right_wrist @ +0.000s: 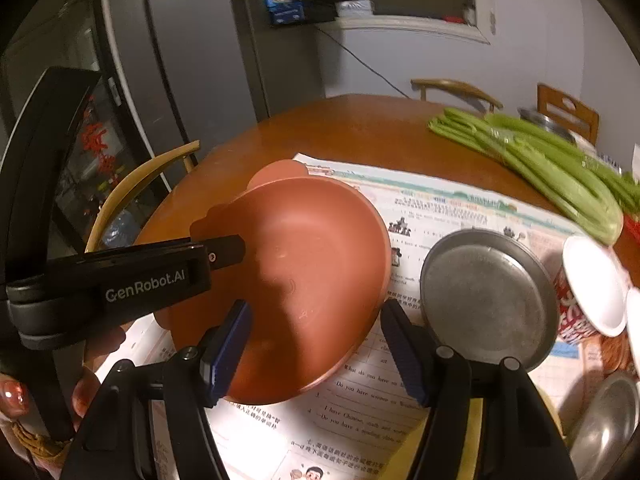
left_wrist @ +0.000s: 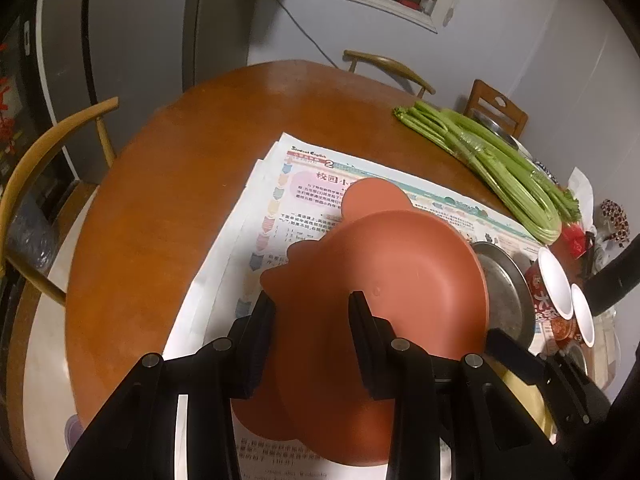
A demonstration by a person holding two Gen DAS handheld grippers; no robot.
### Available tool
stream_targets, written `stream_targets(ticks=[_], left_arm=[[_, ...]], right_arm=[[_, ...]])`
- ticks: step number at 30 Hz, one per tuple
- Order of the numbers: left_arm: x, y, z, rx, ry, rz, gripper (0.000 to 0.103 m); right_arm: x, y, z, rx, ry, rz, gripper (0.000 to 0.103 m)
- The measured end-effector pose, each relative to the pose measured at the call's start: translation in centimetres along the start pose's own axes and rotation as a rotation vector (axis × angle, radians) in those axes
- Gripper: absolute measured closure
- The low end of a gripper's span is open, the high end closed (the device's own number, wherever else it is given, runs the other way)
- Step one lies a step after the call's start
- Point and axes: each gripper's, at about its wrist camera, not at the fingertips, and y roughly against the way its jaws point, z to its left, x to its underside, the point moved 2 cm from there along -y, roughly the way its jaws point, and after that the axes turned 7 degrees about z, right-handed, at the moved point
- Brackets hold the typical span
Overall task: Organize plates and bowls
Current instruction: 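Grasp the orange plate rim with the left tool and lift it, then lower the orange plate onto the newspaper and open the left tool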
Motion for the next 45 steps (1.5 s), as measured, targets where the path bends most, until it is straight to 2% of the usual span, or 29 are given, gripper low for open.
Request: stream_targets(ticks=[7,13,27,34,39,45], left_arm=[[-0.8,-2.4,-0.1,0.006,0.000,0.038,0.065],[-1.1,-3.8,0.3,0.010,0.016,0.063,0.065],[-0.9,-4.1,0.6,0.021,0.018,0.072,0.062],[-0.3,-3.9,1.0,0.029,0.022,0.078,0.056],[-0.1,-1.6,1.5,0.007,0.031,0.014,0.051],[1.1,2.5,0.6,-0.008,-0.007,-0.075,0.045]], right_arm=[[-0.1,-1.2,-0.8,0.025,-0.034,0.009,0.036],[0.1,-1.8,-0.8,0.008,-0.044,0.025,0.036],[0.2,-2.5,-1.4,-0.020,-0.078,0.052,0.036],[0.2,-2.5,-1.5,-0.026,-0.088,0.058,0.036],[0.4,-1.2,-1.7,-0.015,-0.099,0.024,0.036],[0.7,1.7,-2.2,-0.017,-0.108,-0.046,0.036]])
